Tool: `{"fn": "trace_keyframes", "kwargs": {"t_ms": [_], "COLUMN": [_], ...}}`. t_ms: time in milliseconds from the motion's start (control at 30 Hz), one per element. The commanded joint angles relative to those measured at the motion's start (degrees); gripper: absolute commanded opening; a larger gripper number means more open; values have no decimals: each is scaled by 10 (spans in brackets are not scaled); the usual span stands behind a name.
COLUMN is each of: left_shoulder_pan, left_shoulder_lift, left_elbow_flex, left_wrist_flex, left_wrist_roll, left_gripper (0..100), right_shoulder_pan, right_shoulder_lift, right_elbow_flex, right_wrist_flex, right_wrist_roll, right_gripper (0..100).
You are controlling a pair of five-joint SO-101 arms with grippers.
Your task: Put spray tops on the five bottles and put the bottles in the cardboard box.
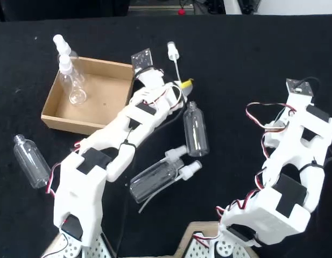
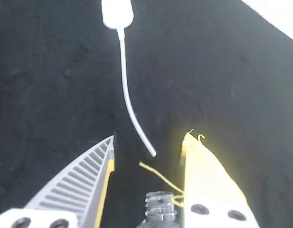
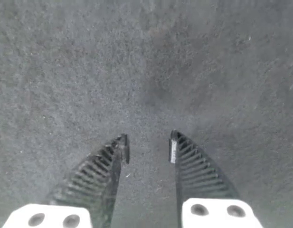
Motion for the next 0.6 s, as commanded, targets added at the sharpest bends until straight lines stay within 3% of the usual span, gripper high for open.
{"fn": "trace_keyframes", "kwargs": {"t_ms": [0, 333, 567], "left_shoulder_pan": [-4, -3, -2], "left_shoulder_lift": [-6, 88, 77], "left_elbow_flex": [-36, -116, -153], "left_wrist_flex": [5, 11, 79], "left_wrist_roll": [5, 4, 6], "left_gripper": [223, 223, 223], "right_shoulder_pan": [11, 11, 10], "right_shoulder_lift": [-36, -36, -36], "right_elbow_flex": [-2, -1, 0], "right_wrist_flex": [-24, -22, -23], "right_wrist_roll": [4, 4, 4], "right_gripper": [145, 145, 145]}}
